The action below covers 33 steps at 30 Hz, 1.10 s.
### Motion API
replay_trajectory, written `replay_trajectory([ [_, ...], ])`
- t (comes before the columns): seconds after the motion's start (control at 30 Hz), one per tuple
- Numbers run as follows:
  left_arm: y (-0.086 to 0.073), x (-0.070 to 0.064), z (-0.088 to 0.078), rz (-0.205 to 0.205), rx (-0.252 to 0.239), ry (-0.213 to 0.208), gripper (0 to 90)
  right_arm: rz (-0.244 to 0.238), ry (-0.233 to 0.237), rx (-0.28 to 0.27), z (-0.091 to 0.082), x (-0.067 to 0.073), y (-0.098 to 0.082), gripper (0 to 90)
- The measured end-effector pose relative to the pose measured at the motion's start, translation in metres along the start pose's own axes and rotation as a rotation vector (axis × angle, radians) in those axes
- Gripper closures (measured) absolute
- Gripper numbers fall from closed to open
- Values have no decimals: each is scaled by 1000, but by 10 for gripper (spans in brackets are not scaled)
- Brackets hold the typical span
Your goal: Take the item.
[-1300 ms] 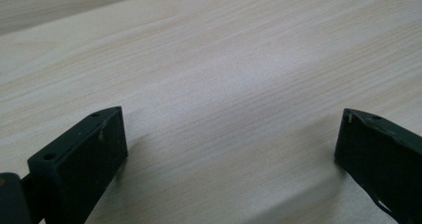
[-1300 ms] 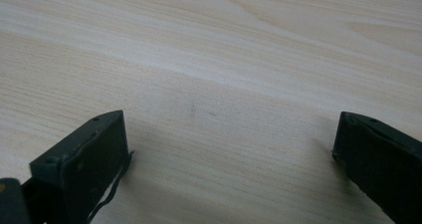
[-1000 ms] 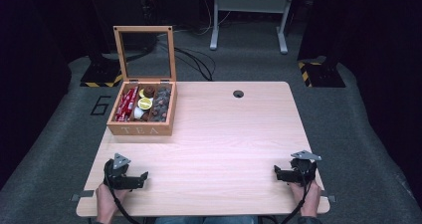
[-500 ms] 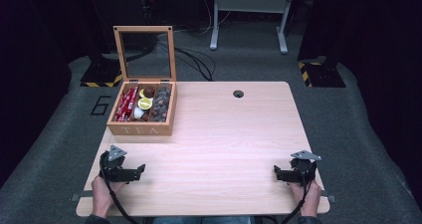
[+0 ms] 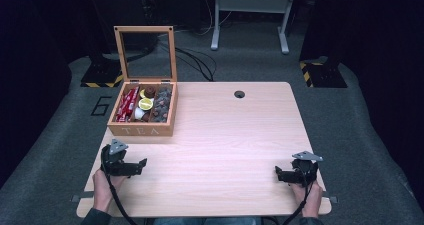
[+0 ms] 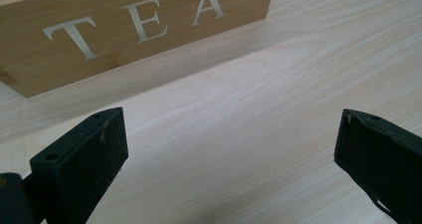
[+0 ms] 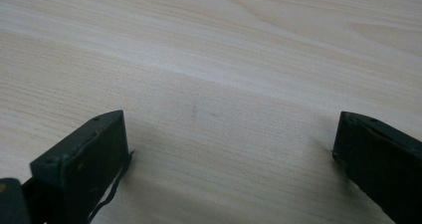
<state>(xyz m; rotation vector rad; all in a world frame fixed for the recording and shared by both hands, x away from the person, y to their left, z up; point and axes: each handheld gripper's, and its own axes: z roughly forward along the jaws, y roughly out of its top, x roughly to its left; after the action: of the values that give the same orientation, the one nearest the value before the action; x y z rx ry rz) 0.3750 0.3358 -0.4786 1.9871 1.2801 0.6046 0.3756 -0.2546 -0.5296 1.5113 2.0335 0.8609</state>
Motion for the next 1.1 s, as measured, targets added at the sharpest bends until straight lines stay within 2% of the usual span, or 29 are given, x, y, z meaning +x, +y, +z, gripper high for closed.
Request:
replay_trajectory([
  [0.37, 19, 5, -2, 23, -8, 3, 7, 0, 0, 0, 0, 0, 0, 3],
  [0.5, 27, 5, -2, 27, -27, 13, 8, 0, 0, 0, 0, 0, 0, 3],
  [1.1, 64, 18, -1, 41, -46, 0, 15, -3, 0, -2, 0, 0, 0, 4],
])
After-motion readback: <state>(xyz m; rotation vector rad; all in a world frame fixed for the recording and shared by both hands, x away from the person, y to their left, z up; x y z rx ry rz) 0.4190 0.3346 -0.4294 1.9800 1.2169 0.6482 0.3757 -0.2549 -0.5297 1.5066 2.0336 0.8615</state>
